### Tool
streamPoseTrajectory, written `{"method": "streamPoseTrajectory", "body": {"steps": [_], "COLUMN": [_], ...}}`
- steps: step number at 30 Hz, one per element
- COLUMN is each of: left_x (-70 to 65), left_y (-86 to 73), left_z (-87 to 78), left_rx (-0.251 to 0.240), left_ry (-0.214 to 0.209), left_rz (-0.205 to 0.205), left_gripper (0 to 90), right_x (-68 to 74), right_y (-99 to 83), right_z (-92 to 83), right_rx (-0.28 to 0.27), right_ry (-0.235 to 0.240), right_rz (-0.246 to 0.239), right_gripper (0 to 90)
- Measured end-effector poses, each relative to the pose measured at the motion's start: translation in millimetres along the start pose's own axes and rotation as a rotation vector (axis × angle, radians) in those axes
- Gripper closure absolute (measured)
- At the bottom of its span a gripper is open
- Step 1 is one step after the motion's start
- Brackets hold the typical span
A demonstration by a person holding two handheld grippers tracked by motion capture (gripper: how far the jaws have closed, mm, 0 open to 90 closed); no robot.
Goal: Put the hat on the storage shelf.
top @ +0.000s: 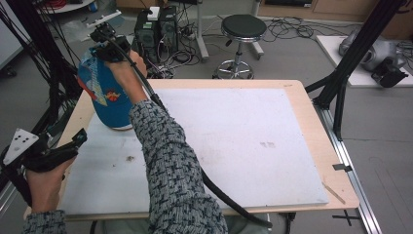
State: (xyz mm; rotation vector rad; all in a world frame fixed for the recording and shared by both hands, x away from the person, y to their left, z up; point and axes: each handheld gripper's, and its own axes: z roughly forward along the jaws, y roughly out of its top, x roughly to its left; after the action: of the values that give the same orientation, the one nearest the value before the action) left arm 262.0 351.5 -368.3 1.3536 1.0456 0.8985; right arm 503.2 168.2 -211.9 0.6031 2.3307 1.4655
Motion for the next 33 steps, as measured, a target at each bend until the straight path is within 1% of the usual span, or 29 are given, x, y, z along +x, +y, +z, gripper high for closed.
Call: {"method": "streamPoseTrajectory", "body": {"steps": [10,15,21,26,30,33], "left_x": [0.6,0.8,0.0,0.2,0.4,0.0], "left_y": [0.5,0.4,0.0,-0.1,0.0,0.2], "left_z": [-0.9,-0.8,0.2,0.1,0.1,0.1], "left_rx": [-0.002,-0.003,-0.003,-0.002,-0.005,-0.003], "left_ry": [0.001,-0.001,-0.002,-0.001,0.000,-0.001], "left_rz": [-0.001,-0.001,-0.002,-0.001,-0.003,0.001], "left_gripper": [19.7,19.7,19.7,19.7,19.7,19.7], "right_x": [4.5,1.5,-0.2,-2.0,-5.9,-9.7], "right_y": [-2.1,-2.8,-2.6,-3.0,-3.3,-3.4], "right_z": [5.5,4.7,2.1,-1.6,-7.8,-15.6], "right_rx": [0.010,0.013,0.008,-0.003,-0.017,-0.028], "right_ry": [0.004,-0.013,-0.015,-0.031,-0.054,-0.073], "right_rz": [-0.004,0.010,0.003,0.008,0.011,0.014], "right_gripper": [88.5,88.8,88.7,84.5,77.8,73.3]}}
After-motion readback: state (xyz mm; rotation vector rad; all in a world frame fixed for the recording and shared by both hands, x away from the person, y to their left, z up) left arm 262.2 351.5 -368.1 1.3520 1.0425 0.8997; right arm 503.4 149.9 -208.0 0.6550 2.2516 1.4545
